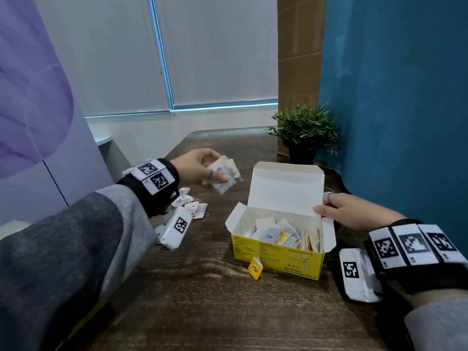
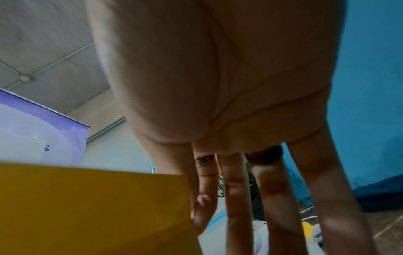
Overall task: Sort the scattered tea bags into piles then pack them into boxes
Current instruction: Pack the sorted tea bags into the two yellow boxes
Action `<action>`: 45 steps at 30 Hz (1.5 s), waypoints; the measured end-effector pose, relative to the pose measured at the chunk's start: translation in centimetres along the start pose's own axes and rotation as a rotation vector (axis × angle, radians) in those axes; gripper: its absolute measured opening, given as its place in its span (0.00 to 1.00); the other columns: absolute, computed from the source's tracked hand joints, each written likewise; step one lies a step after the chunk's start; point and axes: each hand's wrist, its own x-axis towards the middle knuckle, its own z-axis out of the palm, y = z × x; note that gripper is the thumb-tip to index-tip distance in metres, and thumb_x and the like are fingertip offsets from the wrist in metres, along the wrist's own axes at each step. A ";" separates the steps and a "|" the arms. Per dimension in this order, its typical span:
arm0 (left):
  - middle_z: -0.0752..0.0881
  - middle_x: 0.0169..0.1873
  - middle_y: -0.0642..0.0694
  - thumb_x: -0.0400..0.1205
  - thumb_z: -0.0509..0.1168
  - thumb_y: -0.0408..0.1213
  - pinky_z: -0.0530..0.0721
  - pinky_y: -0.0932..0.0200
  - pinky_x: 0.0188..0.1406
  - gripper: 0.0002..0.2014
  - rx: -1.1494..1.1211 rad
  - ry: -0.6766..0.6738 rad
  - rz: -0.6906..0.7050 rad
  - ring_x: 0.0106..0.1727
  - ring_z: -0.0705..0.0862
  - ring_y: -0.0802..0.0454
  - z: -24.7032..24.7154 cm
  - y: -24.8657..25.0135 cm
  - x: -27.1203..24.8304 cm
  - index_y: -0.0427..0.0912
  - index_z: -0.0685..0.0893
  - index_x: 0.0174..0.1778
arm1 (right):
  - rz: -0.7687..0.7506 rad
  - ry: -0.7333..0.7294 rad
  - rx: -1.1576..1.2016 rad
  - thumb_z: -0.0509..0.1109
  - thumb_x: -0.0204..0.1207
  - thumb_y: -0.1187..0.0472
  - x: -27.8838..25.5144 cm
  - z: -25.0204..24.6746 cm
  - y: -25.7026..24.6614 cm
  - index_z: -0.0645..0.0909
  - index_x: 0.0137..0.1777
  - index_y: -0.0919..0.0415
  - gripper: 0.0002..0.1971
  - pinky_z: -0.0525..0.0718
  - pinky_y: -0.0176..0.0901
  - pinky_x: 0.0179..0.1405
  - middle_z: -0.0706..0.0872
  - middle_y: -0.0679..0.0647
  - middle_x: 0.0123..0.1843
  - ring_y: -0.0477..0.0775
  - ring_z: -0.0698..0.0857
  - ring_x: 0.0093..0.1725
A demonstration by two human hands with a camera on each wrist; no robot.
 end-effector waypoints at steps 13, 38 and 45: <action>0.81 0.52 0.40 0.81 0.63 0.26 0.88 0.45 0.42 0.21 0.211 -0.376 -0.149 0.47 0.82 0.42 12.7 5.0 -0.4 0.37 0.72 0.70 | 0.014 -0.004 0.014 0.59 0.83 0.54 -0.6 -0.2 -0.3 0.69 0.32 0.59 0.17 0.72 0.42 0.40 0.77 0.52 0.40 0.51 0.76 0.40; 0.82 0.65 0.39 0.73 0.70 0.50 0.78 0.50 0.65 0.30 0.645 0.193 -0.561 0.64 0.81 0.40 -4.8 -13.9 8.2 0.35 0.79 0.67 | 0.036 -0.011 0.018 0.58 0.83 0.53 -0.3 0.0 0.2 0.76 0.46 0.69 0.17 0.74 0.38 0.47 0.77 0.35 0.45 0.46 0.80 0.45; 0.90 0.43 0.44 0.59 0.68 0.47 0.86 0.51 0.52 0.26 0.763 0.029 -0.503 0.44 0.87 0.45 -4.2 -13.6 9.0 0.45 0.88 0.53 | -0.003 -0.003 0.044 0.53 0.56 0.18 -0.6 -0.2 0.2 0.79 0.52 0.66 0.49 0.78 0.48 0.58 0.83 0.43 0.53 0.51 0.83 0.53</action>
